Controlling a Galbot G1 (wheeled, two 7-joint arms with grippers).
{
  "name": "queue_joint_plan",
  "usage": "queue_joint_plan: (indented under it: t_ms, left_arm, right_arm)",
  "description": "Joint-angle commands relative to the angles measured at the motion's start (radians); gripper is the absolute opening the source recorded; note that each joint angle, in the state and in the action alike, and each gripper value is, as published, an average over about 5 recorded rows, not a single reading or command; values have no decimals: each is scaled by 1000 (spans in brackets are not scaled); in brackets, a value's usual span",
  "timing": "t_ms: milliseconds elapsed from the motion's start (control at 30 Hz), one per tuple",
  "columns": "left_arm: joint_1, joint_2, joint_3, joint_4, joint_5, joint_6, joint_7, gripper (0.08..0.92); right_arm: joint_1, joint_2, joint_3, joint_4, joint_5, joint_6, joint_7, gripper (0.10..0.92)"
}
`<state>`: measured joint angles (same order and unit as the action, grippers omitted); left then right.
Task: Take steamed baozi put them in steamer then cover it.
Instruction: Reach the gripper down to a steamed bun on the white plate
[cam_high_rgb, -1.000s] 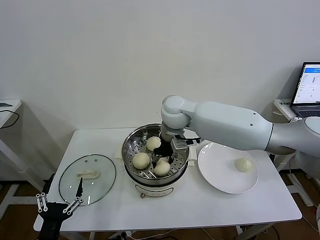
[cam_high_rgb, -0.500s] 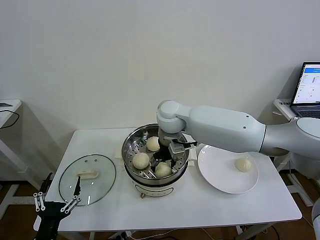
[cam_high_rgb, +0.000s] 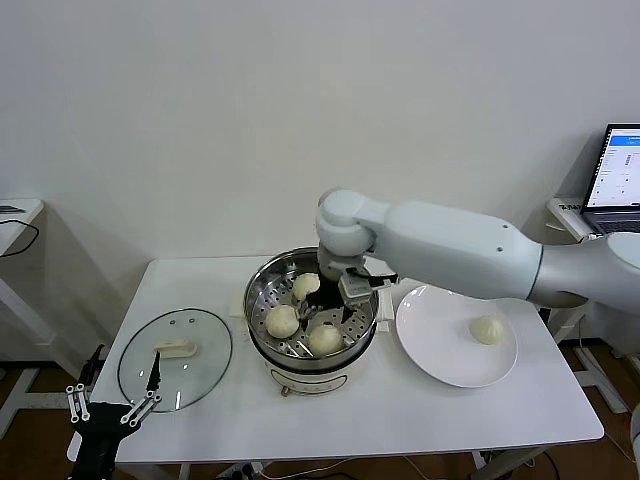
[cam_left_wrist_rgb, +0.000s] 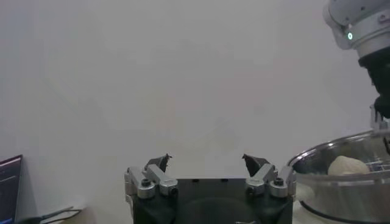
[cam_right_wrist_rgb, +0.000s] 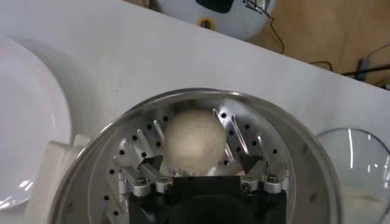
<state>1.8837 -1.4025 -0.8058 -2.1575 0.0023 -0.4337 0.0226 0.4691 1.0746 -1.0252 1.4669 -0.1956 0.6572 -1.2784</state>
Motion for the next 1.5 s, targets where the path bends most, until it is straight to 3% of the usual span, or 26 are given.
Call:
queue_joint_plan:
  t_ms: [33,133,200,467,867,1500]
  left_arm:
    - [-2,2,12,3,7,3,3,823]
    - [-2,4,19,0,7,3,3,823]
    - [-2,7,22,-2,6,3,3,823]
    - [-4,16,33,1,5,6,2,823]
    - [-1,18,36,1,5,9,0,823]
    - [7,10,35,3,4,1,0,823]
  right_arm:
    - [68,-181,117,-82,244,-468,-11,823]
    - [72,-257,123,-197,406,-658,-5,823]
    - [63,-301,111,-279,435,-698,-12,823]
    - [-91,-396,103,-515,346,-689,-14,823]
    - [-341,-390,151,-598,138,-590,38,823]
    - [-446,-323,223,-646,94,-588,134,823]
